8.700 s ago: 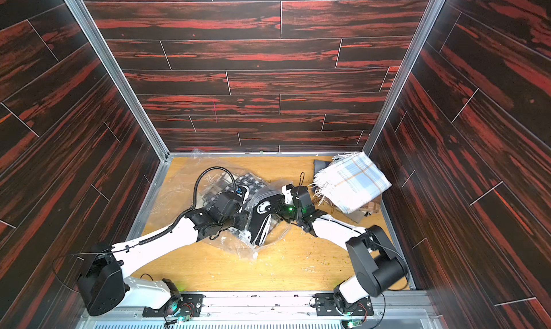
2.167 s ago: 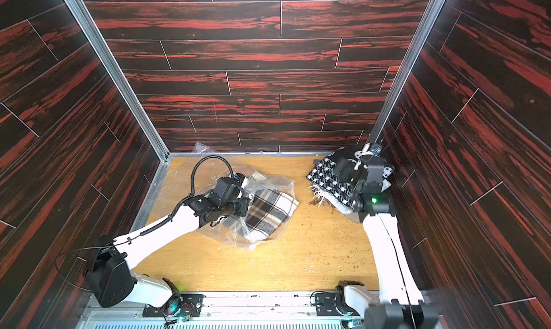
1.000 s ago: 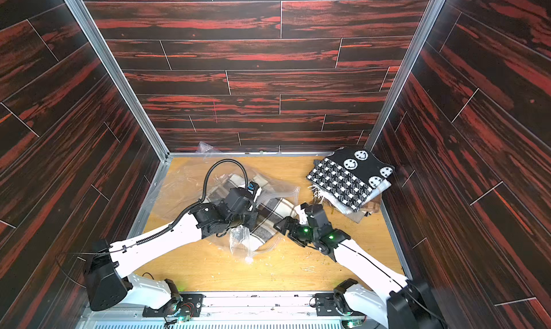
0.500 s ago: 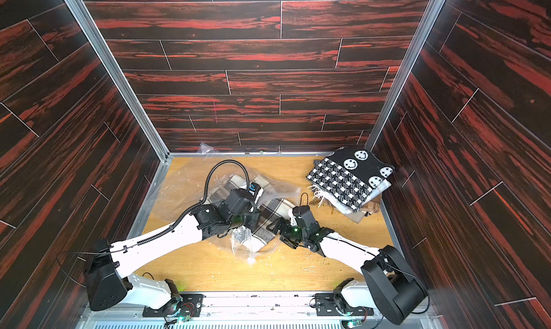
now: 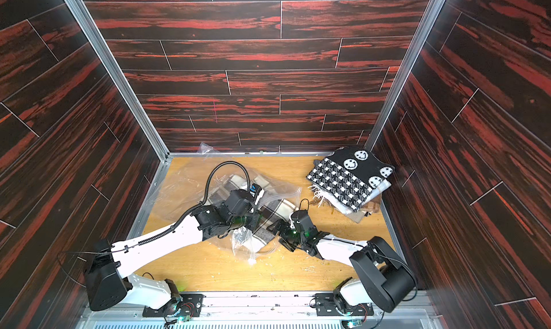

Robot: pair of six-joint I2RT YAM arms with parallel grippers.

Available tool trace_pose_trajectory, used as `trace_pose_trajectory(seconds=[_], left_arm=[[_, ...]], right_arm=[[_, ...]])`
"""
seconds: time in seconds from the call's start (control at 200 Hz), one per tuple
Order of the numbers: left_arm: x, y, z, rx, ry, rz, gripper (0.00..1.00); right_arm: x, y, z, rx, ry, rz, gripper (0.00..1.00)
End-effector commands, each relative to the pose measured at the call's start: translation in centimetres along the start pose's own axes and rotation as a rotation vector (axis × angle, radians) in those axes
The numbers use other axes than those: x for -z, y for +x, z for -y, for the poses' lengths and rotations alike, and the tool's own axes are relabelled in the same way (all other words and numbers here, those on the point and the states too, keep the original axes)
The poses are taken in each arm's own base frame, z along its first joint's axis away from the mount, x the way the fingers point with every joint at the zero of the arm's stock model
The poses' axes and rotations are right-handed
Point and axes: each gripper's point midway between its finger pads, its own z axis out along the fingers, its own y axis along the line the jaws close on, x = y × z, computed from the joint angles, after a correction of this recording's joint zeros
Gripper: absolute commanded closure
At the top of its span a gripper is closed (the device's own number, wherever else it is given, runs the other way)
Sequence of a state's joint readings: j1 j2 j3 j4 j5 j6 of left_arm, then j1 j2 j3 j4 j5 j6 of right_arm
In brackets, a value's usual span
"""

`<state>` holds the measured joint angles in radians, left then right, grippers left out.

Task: Take the scarf out of the vacuum bag
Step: Take out the scarf from the vacuum bag.

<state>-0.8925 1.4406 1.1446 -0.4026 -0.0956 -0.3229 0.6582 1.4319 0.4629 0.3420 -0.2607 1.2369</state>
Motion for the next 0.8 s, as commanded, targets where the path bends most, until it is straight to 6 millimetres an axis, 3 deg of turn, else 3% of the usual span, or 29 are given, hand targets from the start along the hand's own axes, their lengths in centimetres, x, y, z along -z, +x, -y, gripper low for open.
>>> trace_pose_trajectory(seconds=[0.0, 0.22, 0.581, 0.797], left_arm=[[0.8, -0.5, 1.1, 0.000, 0.054, 0.035, 1.00], [0.6, -0.2, 1.3, 0.003, 0.067, 0.033, 1.00], [0.6, 0.1, 1.0, 0.006, 0.052, 0.028, 1.00], [0.8, 0.0, 0.9, 0.010, 0.050, 0.032, 1.00]], right_arm=[[-0.7, -0.5, -1.0, -0.004, -0.029, 0.015, 0.09], [-1.9, -0.9, -1.2, -0.022, -0.037, 0.005, 0.09], [-1.9, -1.7, -4.3, 0.036, -0.080, 0.007, 0.09], [-1.9, -1.7, -3.9, 0.036, -0.068, 0.010, 0.09]])
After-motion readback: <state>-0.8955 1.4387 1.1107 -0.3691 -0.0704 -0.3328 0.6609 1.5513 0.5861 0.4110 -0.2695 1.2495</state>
